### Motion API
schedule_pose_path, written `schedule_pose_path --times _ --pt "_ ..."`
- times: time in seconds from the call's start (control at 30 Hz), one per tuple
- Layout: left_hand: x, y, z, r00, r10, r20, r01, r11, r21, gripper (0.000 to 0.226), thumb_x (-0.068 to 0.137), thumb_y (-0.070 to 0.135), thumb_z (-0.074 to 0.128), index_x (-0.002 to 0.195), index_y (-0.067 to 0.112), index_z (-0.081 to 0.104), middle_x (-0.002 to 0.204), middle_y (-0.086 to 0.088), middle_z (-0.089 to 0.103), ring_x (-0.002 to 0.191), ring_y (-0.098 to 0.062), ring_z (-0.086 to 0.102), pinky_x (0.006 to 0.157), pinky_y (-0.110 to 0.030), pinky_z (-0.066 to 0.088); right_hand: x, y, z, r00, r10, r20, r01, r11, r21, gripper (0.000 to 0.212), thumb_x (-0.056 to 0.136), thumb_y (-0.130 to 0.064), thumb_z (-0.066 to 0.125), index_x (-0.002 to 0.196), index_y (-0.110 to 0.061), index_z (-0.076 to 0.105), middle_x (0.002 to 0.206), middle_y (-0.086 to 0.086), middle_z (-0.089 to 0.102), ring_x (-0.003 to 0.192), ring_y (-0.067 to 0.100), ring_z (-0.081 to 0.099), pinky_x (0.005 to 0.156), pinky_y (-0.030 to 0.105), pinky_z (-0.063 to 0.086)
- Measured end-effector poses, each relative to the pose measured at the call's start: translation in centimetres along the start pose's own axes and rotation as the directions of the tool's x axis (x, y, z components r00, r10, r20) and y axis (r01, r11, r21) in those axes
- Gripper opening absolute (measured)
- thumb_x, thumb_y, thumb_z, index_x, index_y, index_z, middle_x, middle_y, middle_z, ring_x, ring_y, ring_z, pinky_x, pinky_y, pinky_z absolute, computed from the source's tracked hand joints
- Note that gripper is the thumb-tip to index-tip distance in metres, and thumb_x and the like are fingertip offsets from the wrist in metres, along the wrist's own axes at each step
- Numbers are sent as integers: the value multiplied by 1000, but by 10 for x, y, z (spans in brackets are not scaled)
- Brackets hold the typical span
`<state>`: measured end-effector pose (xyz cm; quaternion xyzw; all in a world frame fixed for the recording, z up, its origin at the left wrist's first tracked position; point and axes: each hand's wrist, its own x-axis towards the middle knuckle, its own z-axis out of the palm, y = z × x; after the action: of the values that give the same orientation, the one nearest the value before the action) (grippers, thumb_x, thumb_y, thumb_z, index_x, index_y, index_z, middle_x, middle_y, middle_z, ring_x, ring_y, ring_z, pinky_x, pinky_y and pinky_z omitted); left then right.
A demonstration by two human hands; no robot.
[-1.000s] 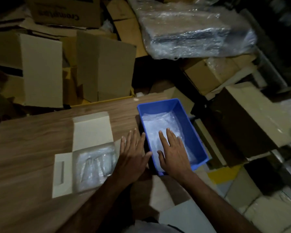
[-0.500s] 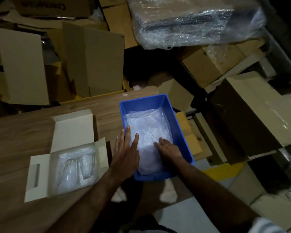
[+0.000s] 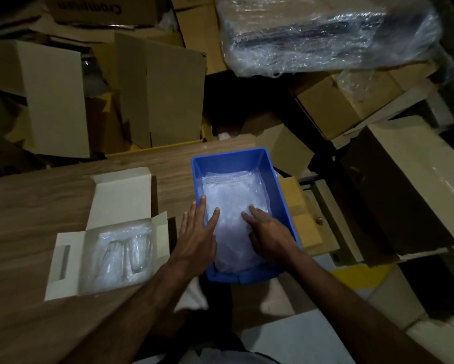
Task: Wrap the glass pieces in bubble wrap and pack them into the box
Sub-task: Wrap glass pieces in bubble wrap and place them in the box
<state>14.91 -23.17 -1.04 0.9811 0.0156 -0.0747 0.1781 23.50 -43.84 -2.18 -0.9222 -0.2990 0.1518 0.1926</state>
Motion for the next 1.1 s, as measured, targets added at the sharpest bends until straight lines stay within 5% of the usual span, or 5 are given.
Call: schedule_pose_path --times 0.33,0.5,0.73,0.93,1.1 --pt "-6 4 1 992 79 97 -90 990 109 130 73 68 72 160 25 -13 161 -8 -35 148 -31 -35 117 -46 -26 -24 -28 -37 967 68 -246 -7 971 241 49 104 -20 51 153 -16 44 161 4 40 148 19 38 118 30 32" --pt "5 31 12 998 -43 -36 46 996 79 115 78 89 31 159 19 -12 163 -9 -27 152 -28 -24 127 -51 -7 -28 -55 -61 928 115 -353 17 937 348 44 103 -13 54 147 -17 53 155 1 49 140 15 49 114 37 43" --pt "-7 6 -38 947 -84 -309 -66 893 -445 63 102 50 36 156 48 4 167 22 3 155 0 4 128 -38 14 -28 -64 -77 896 -149 -417 177 984 30 52 95 -14 61 146 -22 55 151 1 53 133 17 54 105 30 47" --pt "-60 -61 -95 864 71 -499 -249 921 -299 55 105 30 37 159 31 27 166 9 28 154 -17 27 123 -41 28 -17 -101 -52 808 -425 -408 409 903 -132 60 79 12 63 135 -10 66 147 22 53 131 38 57 104 42 50" --pt "-105 -108 -120 873 101 -478 -241 940 -241 63 92 -8 42 152 11 44 164 -1 34 153 -26 28 122 -49 29 -6 -150 -34 759 -544 -356 563 824 -59 49 91 -18 54 140 -13 62 149 23 51 134 35 56 109 42 48"
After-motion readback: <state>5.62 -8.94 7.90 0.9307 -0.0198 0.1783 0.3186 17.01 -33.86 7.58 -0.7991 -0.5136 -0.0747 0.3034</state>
